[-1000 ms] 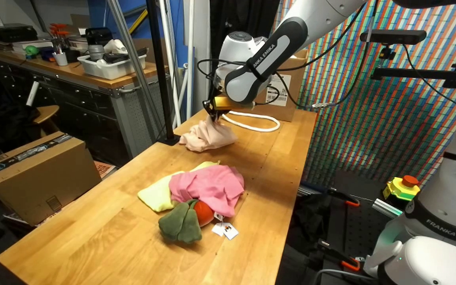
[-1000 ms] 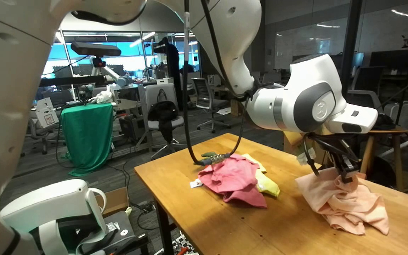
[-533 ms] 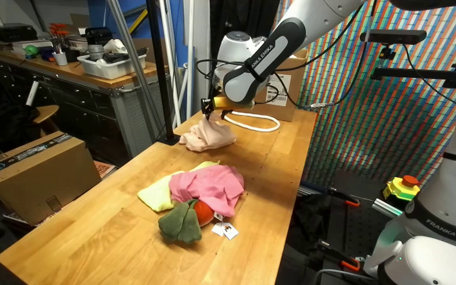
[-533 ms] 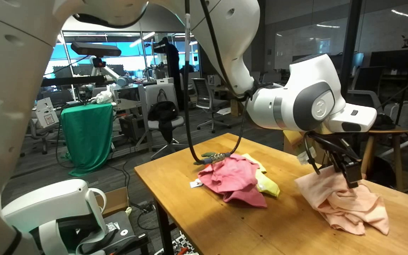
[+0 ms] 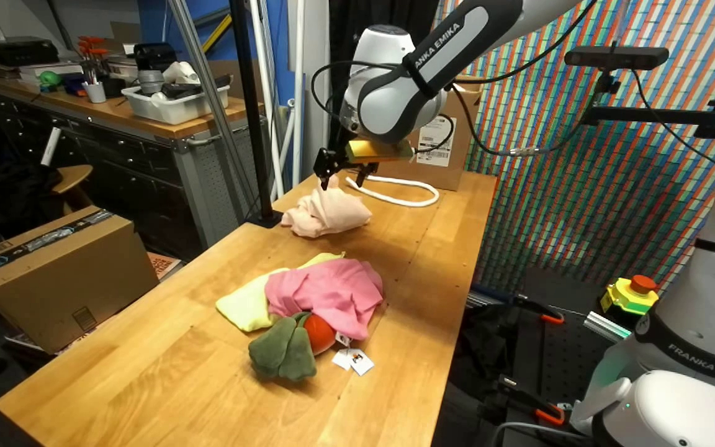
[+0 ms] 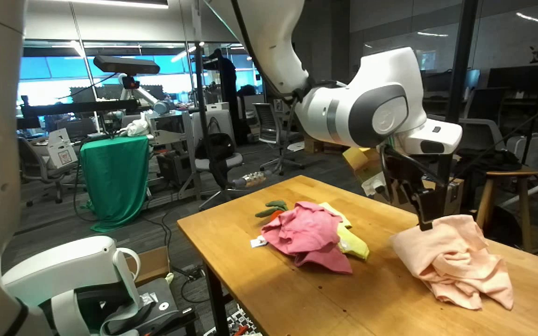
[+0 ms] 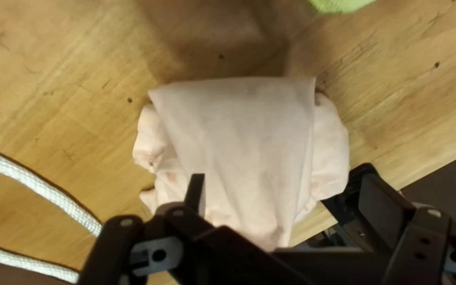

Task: Separate the objects on the heap

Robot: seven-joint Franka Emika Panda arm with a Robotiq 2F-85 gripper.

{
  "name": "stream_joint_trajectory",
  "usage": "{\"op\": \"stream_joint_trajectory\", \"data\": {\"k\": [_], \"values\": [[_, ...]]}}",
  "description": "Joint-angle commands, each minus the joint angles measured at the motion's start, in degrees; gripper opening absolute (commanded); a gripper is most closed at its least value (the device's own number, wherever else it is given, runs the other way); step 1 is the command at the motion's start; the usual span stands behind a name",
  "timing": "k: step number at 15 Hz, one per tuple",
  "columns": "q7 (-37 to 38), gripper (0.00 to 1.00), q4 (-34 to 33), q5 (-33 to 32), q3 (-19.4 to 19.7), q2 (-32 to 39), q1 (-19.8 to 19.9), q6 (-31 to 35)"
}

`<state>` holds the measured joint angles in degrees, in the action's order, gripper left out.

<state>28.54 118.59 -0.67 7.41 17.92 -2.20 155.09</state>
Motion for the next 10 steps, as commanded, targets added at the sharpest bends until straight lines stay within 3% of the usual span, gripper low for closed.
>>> {"op": "stream_joint_trajectory", "data": {"k": [1,4,10], "values": [[-10.35,0.99,5.63,7.41,-4.42,-7.93,2.62,-7.53],[-17.25,1.0,6.39,10.62,-5.82,-10.17,2.95,-16.1],[-25.45,1.0,6.0,8.13,-7.17,-9.12,1.79,-26.13]]}}
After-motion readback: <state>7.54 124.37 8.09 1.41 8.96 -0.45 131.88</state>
